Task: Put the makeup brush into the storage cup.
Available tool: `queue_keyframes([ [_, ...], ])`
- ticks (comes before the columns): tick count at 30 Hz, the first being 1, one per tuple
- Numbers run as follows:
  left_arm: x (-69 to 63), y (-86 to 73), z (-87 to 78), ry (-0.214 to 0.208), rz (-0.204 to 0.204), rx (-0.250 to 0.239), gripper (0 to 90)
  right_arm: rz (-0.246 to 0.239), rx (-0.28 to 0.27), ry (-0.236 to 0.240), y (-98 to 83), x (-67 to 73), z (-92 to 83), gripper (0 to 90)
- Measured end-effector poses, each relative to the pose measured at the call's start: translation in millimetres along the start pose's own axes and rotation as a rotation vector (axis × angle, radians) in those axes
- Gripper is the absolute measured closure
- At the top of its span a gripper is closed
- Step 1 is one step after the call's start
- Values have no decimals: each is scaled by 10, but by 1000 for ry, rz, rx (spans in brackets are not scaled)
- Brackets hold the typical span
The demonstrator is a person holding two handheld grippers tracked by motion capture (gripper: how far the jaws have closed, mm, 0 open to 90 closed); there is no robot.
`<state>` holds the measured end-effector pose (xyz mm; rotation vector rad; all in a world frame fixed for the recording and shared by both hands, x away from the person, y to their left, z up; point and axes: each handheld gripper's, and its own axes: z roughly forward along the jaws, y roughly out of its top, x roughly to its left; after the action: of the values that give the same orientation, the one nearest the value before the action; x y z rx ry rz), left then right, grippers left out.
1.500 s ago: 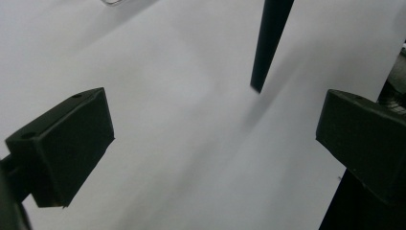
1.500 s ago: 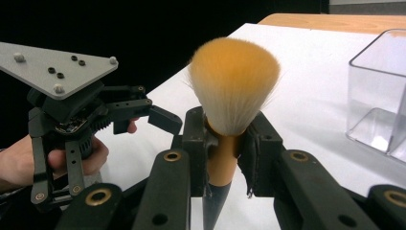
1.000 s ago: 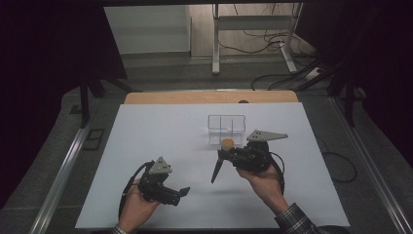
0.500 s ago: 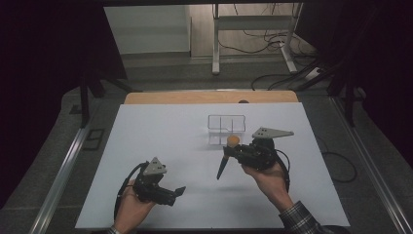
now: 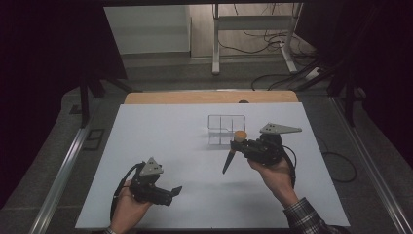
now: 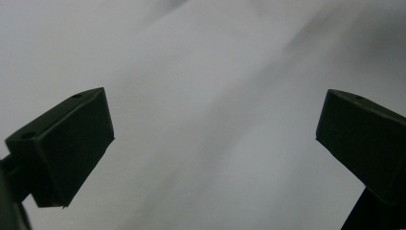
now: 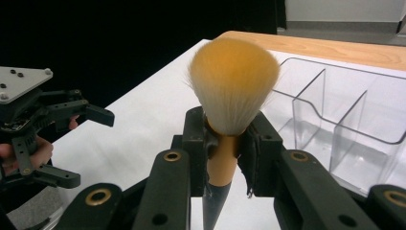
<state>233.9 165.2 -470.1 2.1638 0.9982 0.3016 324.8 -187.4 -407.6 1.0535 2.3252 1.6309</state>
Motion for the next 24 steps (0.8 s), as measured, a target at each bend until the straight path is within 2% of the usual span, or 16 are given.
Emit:
queue_keyframes([
  [8, 36, -40, -38, 15, -10, 4, 0, -3, -3, -20, 26, -70, -19, 734],
  [16, 61, -81, -63, 45, -2, 23, 0, -1, -6, -42, 79, -164, -51, 734],
  [24, 115, -135, -118, 59, -18, 24, 0, 3, -15, -62, 131, -249, -88, 734],
])
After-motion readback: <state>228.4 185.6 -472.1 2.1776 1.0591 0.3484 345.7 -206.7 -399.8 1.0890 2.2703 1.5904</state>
